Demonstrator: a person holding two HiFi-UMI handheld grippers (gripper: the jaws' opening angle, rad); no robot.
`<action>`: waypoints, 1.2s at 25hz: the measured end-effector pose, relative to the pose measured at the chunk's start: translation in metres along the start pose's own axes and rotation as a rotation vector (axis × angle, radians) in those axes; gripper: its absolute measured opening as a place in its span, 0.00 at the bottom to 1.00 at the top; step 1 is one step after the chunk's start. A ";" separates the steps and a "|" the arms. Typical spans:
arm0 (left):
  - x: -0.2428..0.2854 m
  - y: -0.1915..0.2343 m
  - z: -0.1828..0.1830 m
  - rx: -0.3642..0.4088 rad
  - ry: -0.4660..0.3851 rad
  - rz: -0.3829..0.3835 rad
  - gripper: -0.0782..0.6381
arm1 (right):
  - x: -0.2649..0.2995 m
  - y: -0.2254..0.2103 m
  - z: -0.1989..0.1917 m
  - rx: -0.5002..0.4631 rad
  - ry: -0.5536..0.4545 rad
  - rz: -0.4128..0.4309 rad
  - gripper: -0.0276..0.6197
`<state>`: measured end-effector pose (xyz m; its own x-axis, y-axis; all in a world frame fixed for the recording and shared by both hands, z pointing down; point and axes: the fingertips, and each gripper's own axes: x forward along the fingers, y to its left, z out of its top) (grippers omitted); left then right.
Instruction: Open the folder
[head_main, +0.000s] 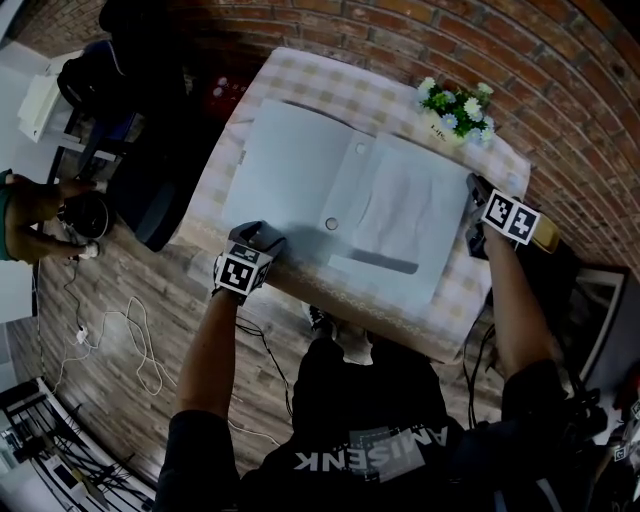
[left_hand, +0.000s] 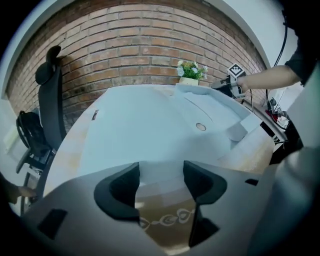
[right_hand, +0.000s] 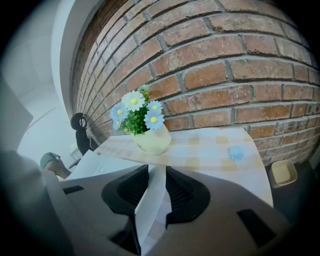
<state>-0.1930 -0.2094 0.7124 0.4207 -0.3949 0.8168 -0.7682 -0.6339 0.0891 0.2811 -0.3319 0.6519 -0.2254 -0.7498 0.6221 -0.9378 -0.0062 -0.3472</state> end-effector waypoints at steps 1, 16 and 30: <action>0.000 0.001 0.000 -0.003 0.002 0.001 0.49 | 0.000 0.000 0.000 0.000 -0.002 -0.001 0.26; -0.001 0.005 0.013 -0.208 0.153 -0.072 0.52 | -0.002 -0.002 -0.001 0.032 0.003 -0.017 0.26; -0.050 -0.012 0.052 -0.194 -0.078 -0.021 0.52 | -0.001 -0.008 0.002 0.017 0.086 -0.066 0.32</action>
<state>-0.1792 -0.2166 0.6406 0.4677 -0.4377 0.7679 -0.8342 -0.5056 0.2199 0.2898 -0.3320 0.6530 -0.1860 -0.6876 0.7018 -0.9467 -0.0656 -0.3152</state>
